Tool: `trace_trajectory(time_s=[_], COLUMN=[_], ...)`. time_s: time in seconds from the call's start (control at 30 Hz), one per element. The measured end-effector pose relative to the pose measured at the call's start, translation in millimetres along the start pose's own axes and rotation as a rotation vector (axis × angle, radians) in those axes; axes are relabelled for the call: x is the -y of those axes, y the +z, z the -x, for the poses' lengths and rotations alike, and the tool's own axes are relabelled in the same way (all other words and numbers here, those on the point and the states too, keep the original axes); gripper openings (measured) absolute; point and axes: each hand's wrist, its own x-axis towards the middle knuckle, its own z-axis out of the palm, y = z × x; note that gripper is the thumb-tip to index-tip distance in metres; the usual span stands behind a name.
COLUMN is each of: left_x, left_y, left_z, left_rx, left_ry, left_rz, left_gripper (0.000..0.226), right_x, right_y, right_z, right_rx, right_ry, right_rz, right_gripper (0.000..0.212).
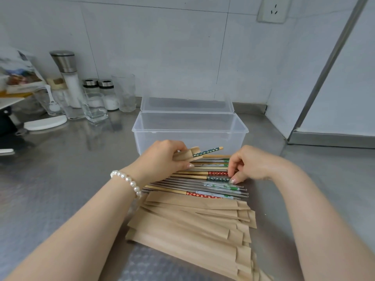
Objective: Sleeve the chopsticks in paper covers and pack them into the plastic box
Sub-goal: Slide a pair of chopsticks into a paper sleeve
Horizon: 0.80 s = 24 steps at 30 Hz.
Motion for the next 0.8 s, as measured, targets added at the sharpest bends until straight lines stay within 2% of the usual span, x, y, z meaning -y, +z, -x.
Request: trace_trajectory(time_s=[0.13, 0.3, 0.43, 0.67, 0.73, 0.8], left_x=[0.2, 0.5, 2.2, 0.5, 0.0, -0.4], left_y=[0.2, -1.0, -3.0, -5.5, -5.6, -5.0], left_z=[-0.6, -0.2, -0.2, 0.3, 0.5, 0.2], left_rx=[0.011, 0.004, -0.012, -0.008, -0.009, -0.007], left_ry=[0.003, -0.002, -0.009, -0.038, -0.036, -0.033], left_rz=[0.0, 0.007, 0.048, 0.081, 0.081, 0.069], left_gripper=[0.025, 0.025, 0.023, 0.024, 0.024, 0.024], right_x=[-0.1, 1.0, 0.0, 0.8, 0.6, 1.8], right_y=[1.1, 0.9, -7.2, -14.5, -12.7, -10.1], right_z=[-0.9, -0.5, 4.1, 10.1, 8.7, 9.4], right_rx=[0.023, 0.037, -0.068, -0.184, -0.156, -0.057], right_ry=[-0.034, -0.064, -0.077, -0.146, -0.146, -0.127], right_rz=[0.04, 0.062, 0.06, -0.231, -0.187, -0.124], right_gripper=[0.023, 0.023, 0.02, 0.023, 0.021, 0.019])
